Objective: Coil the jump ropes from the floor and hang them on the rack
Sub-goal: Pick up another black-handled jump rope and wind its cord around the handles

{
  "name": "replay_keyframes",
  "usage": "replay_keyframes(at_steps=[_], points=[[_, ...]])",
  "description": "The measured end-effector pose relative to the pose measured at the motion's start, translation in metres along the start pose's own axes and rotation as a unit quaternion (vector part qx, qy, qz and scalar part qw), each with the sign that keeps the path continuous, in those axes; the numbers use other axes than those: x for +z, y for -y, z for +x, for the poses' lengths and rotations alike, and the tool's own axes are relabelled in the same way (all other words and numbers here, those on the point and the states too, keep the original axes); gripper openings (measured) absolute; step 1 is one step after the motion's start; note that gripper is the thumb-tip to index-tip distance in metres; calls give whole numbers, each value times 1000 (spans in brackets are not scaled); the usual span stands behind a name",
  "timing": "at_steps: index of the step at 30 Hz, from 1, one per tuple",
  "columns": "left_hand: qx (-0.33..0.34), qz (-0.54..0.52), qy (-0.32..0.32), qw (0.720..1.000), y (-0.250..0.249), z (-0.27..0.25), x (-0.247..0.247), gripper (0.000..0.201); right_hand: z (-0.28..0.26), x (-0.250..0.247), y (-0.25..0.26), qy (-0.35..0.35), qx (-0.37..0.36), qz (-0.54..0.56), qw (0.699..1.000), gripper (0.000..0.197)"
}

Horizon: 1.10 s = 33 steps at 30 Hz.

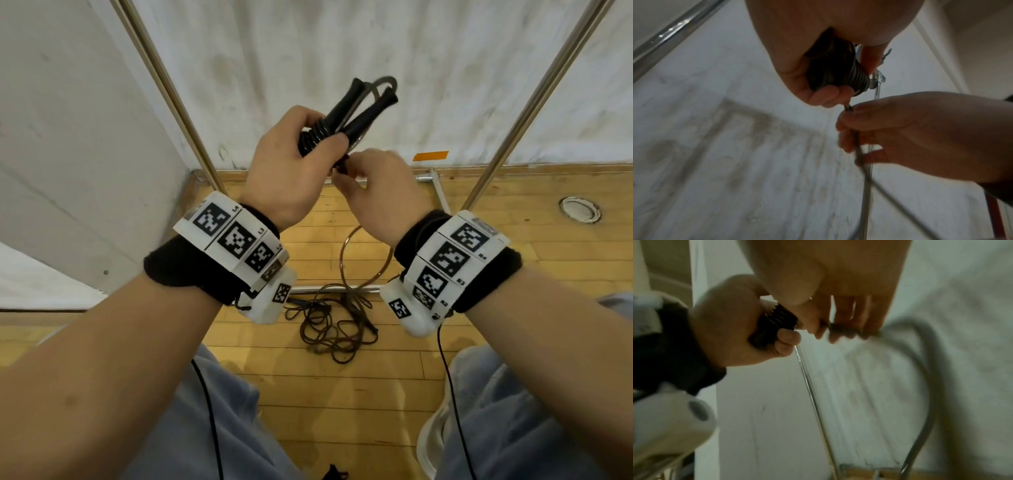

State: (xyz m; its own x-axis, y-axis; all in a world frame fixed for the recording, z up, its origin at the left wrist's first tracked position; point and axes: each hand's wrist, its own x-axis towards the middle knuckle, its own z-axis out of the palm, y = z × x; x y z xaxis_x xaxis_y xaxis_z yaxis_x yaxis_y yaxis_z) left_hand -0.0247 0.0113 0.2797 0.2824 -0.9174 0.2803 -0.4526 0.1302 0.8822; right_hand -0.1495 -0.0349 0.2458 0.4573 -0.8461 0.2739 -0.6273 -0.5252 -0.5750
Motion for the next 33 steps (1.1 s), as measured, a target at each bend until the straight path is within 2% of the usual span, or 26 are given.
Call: replay_keyframes(at_steps=[2, 3, 5, 7, 8, 9, 14, 17, 19, 24, 33], points=[[3, 18, 22, 1000, 0, -2, 4, 13, 4, -2, -4, -27, 17, -67, 997, 21], [2, 22, 27, 999, 0, -3, 6, 14, 6, -2, -4, -22, 41, -36, 998, 20], [1, 25, 28, 999, -1, -2, 6, 17, 8, -1, -5, 40, 90, 112, 989, 12], [2, 17, 22, 1000, -3, -1, 5, 22, 6, -1, 0, 120, 128, 284, 943, 10], [3, 15, 16, 1000, -3, 0, 3, 24, 5, 0, 0, 144, 134, 342, 919, 10], [3, 17, 9, 1000, -3, 1, 1, 25, 5, 1, -1, 154, 129, 351, 914, 11], [-5, 57, -45, 997, 8, 12, -11, 17, 4, 4, -5, 96, 122, 297, 942, 24], [9, 163, -35, 986, 17, 15, -15, 23, 1, 5, -4, 63, 58, 168, 982, 30], [14, 221, -15, 975, 23, 14, -16, 31, -1, 4, -2, 64, 28, 113, 991, 33], [7, 284, 31, 958, 33, 15, -15, 34, -2, -2, 1, 82, 6, 32, 996, 45], [-28, 326, 94, 940, 38, 17, -9, 37, 3, -16, 2, 65, 50, 42, 996, 50]])
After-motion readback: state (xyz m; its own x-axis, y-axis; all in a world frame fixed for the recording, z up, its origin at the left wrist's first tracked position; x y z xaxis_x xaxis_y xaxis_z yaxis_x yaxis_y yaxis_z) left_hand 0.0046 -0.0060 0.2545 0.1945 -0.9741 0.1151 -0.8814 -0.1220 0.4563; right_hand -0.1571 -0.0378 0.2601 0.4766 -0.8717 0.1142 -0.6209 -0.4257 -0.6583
